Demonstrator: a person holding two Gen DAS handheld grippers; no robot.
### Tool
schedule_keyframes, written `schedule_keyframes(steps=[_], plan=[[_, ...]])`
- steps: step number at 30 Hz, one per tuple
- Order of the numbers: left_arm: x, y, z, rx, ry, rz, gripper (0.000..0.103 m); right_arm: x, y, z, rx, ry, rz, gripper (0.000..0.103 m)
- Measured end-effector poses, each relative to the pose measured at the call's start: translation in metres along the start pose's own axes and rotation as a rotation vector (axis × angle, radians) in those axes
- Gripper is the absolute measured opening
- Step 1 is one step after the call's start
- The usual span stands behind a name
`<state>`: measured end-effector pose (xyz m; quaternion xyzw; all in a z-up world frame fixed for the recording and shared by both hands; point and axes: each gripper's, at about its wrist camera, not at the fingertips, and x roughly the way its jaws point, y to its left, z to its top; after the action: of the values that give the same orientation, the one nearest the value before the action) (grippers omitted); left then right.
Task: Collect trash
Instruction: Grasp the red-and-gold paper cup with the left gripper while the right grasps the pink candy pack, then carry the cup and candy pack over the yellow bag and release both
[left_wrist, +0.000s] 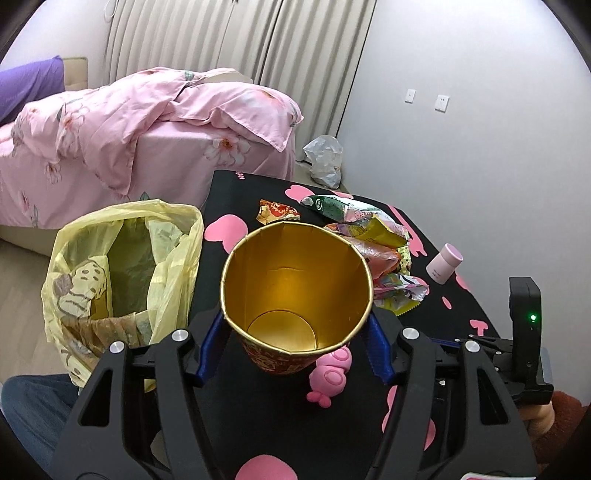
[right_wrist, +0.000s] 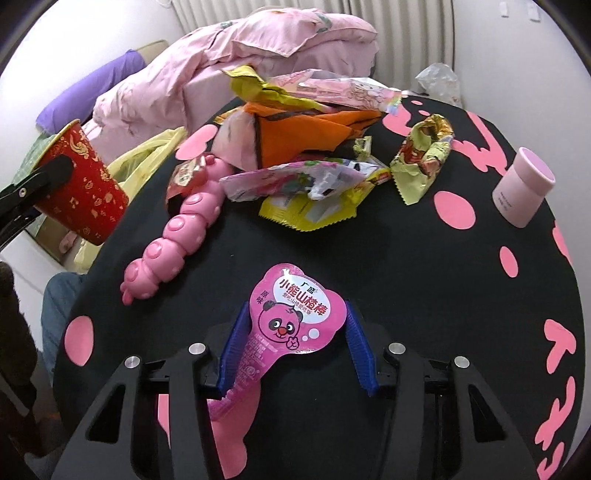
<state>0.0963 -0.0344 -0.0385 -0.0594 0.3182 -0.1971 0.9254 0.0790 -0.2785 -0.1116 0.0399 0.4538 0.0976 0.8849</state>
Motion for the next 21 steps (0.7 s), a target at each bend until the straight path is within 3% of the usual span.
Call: schedule_keyframes(steps=[11,21], plan=[[-0.021,0.028,0.0,-0.037,-0.03,0.045,0.06,-0.048,0.02,0.023,-0.111,-0.149,-0.044,0.048],[-0.059,0.124,0.032,-0.165,-0.113,0.277,0.06,-0.056,0.083,0.099,-0.315,-0.326,0.036,0.048]])
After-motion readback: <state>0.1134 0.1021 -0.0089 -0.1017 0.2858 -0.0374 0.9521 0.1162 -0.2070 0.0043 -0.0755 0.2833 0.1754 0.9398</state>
